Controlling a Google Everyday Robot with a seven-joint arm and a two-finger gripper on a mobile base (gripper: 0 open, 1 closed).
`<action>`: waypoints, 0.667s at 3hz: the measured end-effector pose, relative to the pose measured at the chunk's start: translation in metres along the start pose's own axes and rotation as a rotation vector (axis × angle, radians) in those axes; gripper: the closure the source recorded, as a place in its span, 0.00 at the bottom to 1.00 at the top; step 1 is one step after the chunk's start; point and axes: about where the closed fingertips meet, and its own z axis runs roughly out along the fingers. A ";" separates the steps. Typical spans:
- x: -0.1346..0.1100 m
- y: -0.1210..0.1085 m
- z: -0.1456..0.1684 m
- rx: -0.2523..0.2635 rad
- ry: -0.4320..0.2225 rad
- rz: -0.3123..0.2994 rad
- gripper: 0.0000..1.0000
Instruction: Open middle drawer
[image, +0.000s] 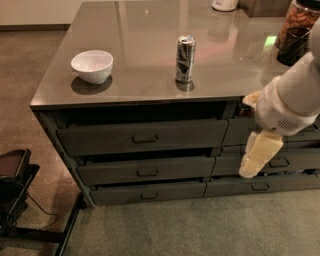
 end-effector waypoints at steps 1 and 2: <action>0.011 0.022 0.096 -0.066 -0.014 -0.036 0.00; 0.019 0.035 0.197 -0.120 -0.048 -0.050 0.00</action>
Offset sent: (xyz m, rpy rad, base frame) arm 0.0700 0.0598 -0.3201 0.1377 0.0276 0.1054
